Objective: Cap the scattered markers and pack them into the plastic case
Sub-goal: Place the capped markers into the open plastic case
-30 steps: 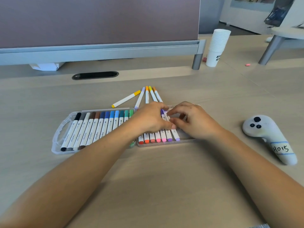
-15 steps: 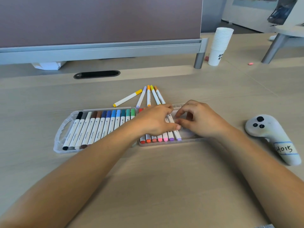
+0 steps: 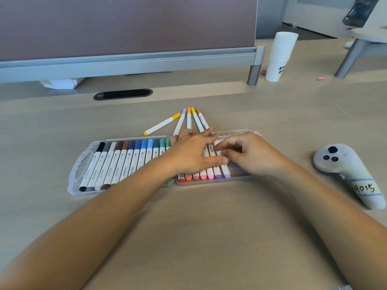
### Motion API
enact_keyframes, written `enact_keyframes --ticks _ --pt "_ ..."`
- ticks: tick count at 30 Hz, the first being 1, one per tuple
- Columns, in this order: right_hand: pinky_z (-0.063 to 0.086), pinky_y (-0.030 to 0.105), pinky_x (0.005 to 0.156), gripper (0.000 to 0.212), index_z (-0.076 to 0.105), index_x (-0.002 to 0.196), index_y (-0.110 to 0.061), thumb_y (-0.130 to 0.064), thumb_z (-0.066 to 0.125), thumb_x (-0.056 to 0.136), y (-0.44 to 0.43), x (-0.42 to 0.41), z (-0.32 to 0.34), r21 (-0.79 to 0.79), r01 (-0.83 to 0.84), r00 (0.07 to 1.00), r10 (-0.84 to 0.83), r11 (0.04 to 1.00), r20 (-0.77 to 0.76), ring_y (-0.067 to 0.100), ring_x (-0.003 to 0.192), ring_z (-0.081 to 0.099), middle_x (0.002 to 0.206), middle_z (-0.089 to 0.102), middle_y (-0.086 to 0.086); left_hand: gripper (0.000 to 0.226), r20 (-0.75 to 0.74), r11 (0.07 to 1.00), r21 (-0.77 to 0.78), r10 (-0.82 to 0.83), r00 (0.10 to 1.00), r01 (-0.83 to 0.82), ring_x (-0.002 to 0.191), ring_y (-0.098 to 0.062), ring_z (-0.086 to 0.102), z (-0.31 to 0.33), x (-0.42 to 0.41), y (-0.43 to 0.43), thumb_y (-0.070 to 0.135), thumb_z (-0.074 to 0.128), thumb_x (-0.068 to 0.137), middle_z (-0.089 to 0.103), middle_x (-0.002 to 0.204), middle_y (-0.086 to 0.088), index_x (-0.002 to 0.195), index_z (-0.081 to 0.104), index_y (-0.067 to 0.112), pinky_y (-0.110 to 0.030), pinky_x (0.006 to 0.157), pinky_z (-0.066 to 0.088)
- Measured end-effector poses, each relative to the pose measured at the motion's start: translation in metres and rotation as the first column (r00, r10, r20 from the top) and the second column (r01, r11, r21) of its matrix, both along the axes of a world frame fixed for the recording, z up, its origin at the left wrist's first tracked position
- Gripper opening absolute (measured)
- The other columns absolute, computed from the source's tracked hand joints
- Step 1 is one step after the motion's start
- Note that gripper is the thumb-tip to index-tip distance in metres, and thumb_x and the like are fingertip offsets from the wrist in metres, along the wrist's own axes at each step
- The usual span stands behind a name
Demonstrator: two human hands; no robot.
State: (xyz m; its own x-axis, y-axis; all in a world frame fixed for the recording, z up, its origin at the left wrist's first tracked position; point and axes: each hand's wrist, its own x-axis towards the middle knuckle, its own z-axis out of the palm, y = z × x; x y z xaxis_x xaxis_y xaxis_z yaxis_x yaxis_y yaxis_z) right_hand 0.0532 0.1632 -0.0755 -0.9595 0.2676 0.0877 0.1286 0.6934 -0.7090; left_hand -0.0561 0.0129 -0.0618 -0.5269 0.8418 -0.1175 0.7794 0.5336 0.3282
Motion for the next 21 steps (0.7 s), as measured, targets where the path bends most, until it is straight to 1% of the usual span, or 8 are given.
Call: enact_keyframes --ticks 5,9,12,14,15,17,19,21 --pt "0.055 0.034 0.082 0.017 0.078 0.101 -0.027 -0.02 0.063 0.093 -0.001 0.002 0.003 0.121 0.035 0.999 -0.037 0.992 0.013 0.012 0.083 0.069 0.088 0.076 -0.006 0.082 -0.06 0.989 -0.118 -0.092 0.994 0.085 0.144 -0.022 0.01 -0.001 -0.006 0.002 0.076 0.037 0.086 0.005 0.162 0.022 0.155 0.015 0.037 -0.041 0.109 0.012" --pt "0.052 0.036 0.083 0.017 0.079 0.1 -0.026 -0.021 0.064 0.092 0.004 0.001 0.002 0.295 -0.074 0.997 0.06 0.953 0.054 0.014 0.088 0.062 0.091 0.071 -0.005 0.082 -0.035 0.984 -0.166 -0.073 0.997 0.066 0.147 -0.024 0.001 0.0 -0.009 0.005 0.077 0.037 0.086 -0.003 0.164 0.015 0.155 0.015 0.038 -0.045 0.113 0.01" --pt "0.05 0.037 0.084 0.016 0.078 0.102 -0.026 -0.024 0.064 0.094 0.009 -0.001 0.001 0.34 -0.112 0.993 0.091 0.934 0.077 0.015 0.09 0.06 0.091 0.064 -0.003 0.082 -0.044 0.982 -0.185 -0.036 0.998 0.027 0.148 -0.027 -0.003 0.001 -0.008 0.008 0.078 0.04 0.084 -0.002 0.165 0.006 0.154 0.016 0.043 -0.049 0.114 0.009" --pt "0.051 0.035 0.081 0.016 0.078 0.102 -0.026 -0.023 0.065 0.094 0.008 0.0 0.0 0.308 -0.079 0.997 0.072 0.948 0.033 0.013 0.084 0.059 0.085 0.062 -0.008 0.081 -0.039 0.986 -0.168 -0.026 0.999 0.019 0.148 -0.028 0.0 0.001 -0.01 0.009 0.078 0.045 0.082 0.007 0.164 0.002 0.152 0.022 0.045 -0.05 0.114 0.01" --pt "0.051 0.033 0.078 0.016 0.078 0.101 -0.025 -0.021 0.065 0.093 0.006 0.001 -0.001 0.29 -0.056 0.998 0.059 0.955 -0.001 0.013 0.08 0.06 0.083 0.063 -0.008 0.079 -0.029 0.992 -0.129 -0.02 0.999 0.016 0.148 -0.029 0.006 0.001 -0.013 0.008 0.077 0.048 0.081 0.016 0.162 0.0 0.15 0.028 0.044 -0.05 0.113 0.014" --pt "0.049 0.032 0.073 0.015 0.078 0.097 -0.023 -0.02 0.064 0.093 0.004 0.0 -0.003 0.287 -0.007 0.997 0.028 0.958 -0.069 0.016 0.078 0.062 0.084 0.067 -0.005 0.069 0.015 0.999 0.035 0.003 1.0 -0.004 0.139 -0.025 0.033 0.003 -0.022 0.007 0.075 0.053 0.081 0.046 0.146 -0.001 0.14 0.05 0.038 -0.045 0.109 0.03" --pt "0.048 0.029 0.075 0.017 0.077 0.096 -0.022 -0.016 0.061 0.094 0.005 -0.001 -0.004 0.288 0.038 0.993 -0.005 0.957 -0.115 0.015 0.082 0.062 0.089 0.069 -0.003 0.057 0.077 0.967 0.219 0.118 0.99 -0.132 0.122 -0.019 0.052 0.006 -0.034 0.007 0.071 0.053 0.084 0.063 0.127 0.003 0.125 0.064 0.032 -0.043 0.101 0.043" --pt "0.049 0.028 0.08 0.021 0.077 0.099 -0.023 -0.013 0.059 0.094 0.006 -0.001 -0.004 0.267 0.079 0.989 -0.043 0.96 -0.14 0.013 0.087 0.063 0.094 0.071 -0.004 0.045 -0.002 0.932 0.261 0.261 0.965 -0.251 0.11 -0.02 0.06 0.008 -0.049 0.011 0.061 0.051 0.091 0.067 0.119 0.0 0.115 0.069 0.027 -0.041 0.093 0.049"
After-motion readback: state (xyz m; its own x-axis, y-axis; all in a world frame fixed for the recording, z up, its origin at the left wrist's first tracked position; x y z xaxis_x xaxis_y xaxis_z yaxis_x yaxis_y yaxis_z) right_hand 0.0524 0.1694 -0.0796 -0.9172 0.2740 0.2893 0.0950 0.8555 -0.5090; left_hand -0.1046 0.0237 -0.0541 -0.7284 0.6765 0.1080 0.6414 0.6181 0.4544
